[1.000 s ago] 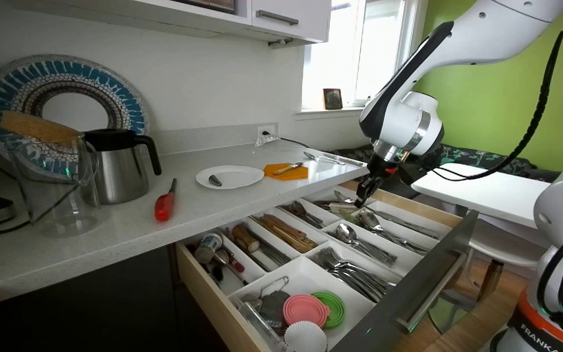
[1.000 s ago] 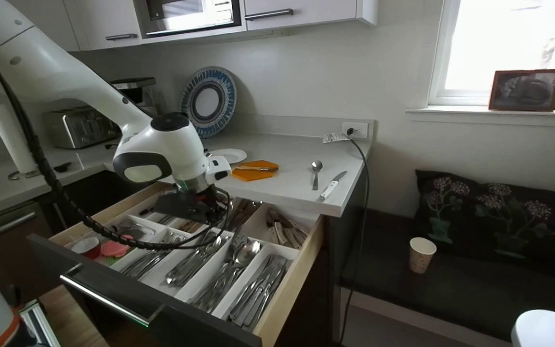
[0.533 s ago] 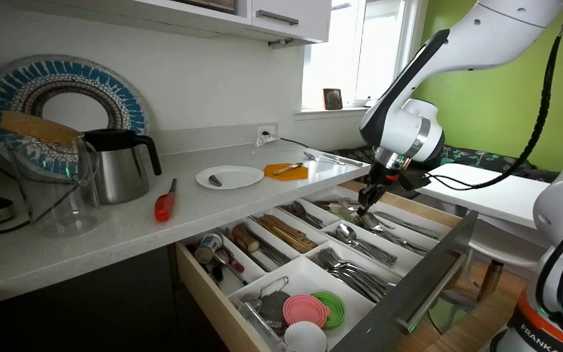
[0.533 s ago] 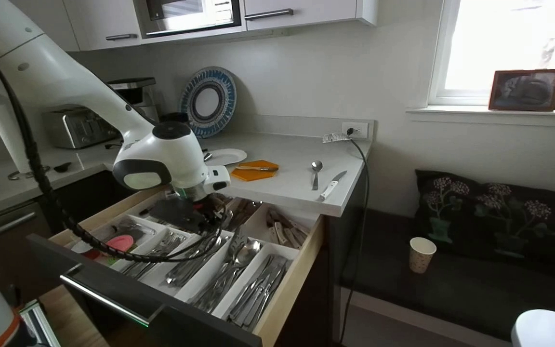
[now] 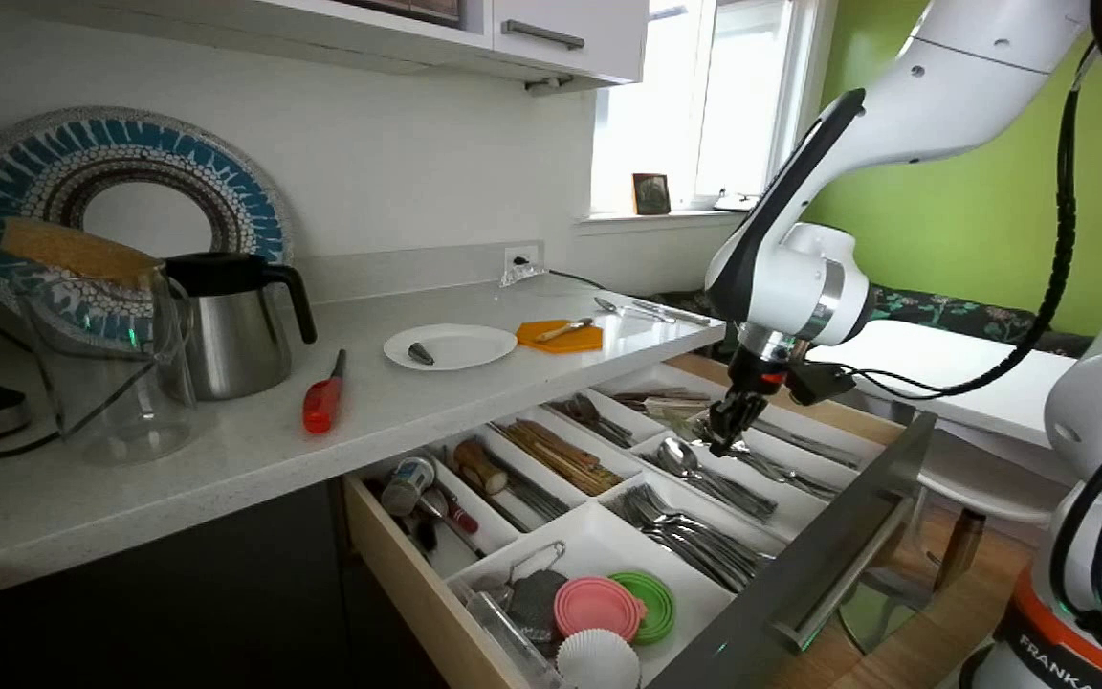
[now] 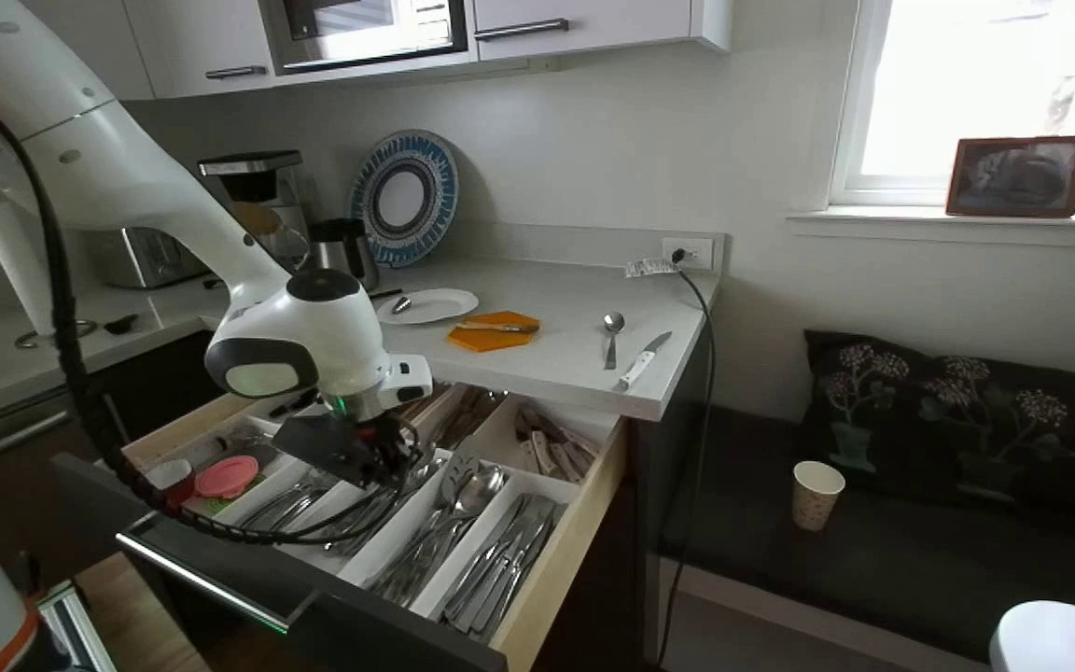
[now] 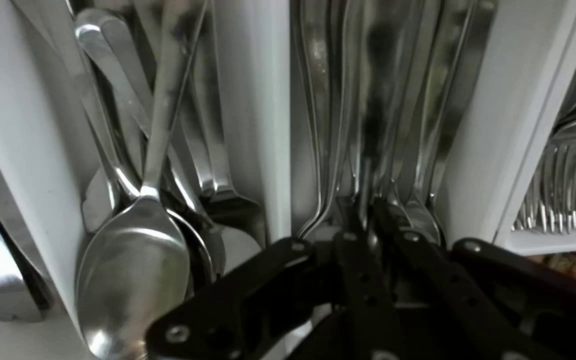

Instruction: Move the spoons from the counter to the drawer

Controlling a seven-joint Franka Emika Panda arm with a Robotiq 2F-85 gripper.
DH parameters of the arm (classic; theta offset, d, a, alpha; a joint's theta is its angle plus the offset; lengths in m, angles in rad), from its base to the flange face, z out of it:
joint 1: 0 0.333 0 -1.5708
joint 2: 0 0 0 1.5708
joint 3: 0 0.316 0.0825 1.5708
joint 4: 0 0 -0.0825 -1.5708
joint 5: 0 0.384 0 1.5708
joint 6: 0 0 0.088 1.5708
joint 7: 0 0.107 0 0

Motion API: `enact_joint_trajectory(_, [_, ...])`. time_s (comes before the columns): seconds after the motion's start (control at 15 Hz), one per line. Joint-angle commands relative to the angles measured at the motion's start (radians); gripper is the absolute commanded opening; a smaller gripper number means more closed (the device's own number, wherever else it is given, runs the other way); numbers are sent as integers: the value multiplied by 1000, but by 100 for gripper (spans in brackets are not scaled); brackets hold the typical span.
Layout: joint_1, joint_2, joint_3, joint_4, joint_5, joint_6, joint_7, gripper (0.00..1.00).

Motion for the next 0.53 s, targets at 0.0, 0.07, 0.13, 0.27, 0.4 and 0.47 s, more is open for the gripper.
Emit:
enact_joint_trajectory(0.0, [16,55,22,0,17,74,30,2])
enact_joint_trajectory(0.07, [19,68,27,1,23,91,30,2])
enact_joint_trajectory(0.13, [21,80,31,1,23,101,36,2])
enact_joint_trajectory(0.27, [28,104,41,1,27,117,47,2])
enact_joint_trajectory(0.4, [34,121,53,1,40,143,43,2])
enact_joint_trajectory(0.47, [36,130,58,1,43,153,43,2])
